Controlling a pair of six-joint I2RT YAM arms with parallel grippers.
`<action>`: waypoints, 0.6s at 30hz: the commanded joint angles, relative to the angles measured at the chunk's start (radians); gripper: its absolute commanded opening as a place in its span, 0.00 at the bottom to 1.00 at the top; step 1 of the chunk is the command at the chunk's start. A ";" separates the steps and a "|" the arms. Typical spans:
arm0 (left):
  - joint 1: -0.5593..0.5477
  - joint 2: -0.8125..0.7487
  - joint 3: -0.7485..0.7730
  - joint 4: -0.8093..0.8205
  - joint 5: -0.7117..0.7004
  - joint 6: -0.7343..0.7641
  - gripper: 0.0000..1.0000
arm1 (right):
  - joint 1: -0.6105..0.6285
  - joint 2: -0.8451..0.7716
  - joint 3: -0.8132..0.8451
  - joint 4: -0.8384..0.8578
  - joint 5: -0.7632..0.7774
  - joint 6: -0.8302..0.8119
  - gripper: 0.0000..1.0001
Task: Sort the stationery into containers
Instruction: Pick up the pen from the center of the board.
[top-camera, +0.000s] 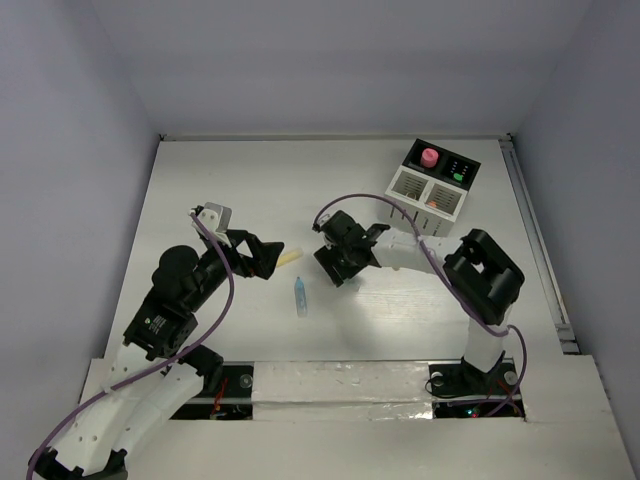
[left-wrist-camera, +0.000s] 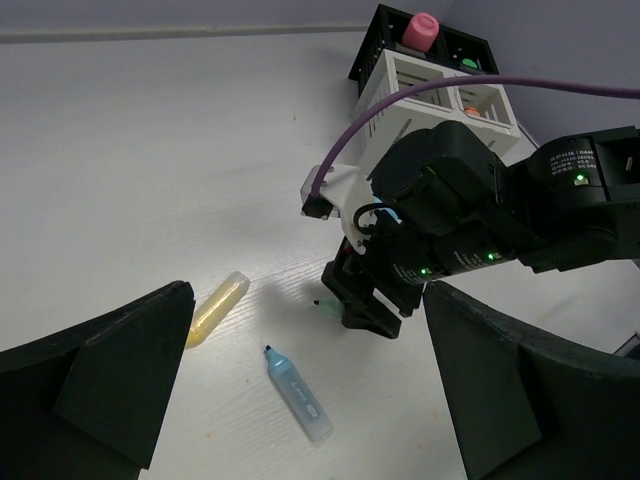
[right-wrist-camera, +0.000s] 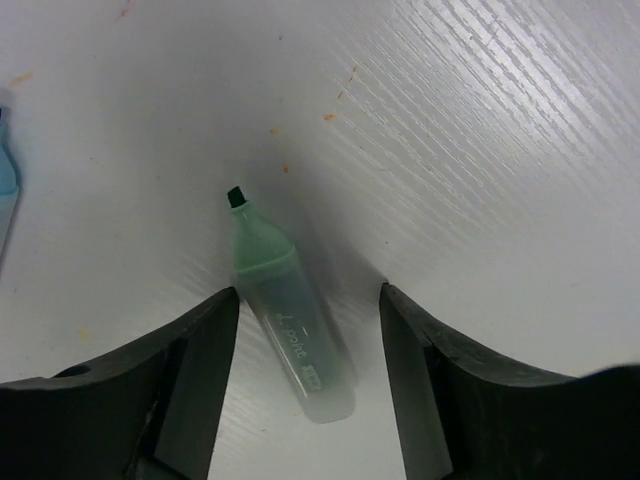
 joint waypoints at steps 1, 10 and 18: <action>0.004 -0.009 0.019 0.027 0.003 -0.001 0.99 | 0.004 0.046 0.017 -0.041 -0.057 -0.020 0.62; 0.013 0.022 0.012 0.041 0.042 -0.011 0.99 | 0.004 0.069 0.023 -0.029 -0.048 0.047 0.26; 0.013 0.063 0.002 0.082 0.155 -0.053 0.99 | 0.004 -0.047 0.012 0.084 0.059 0.162 0.11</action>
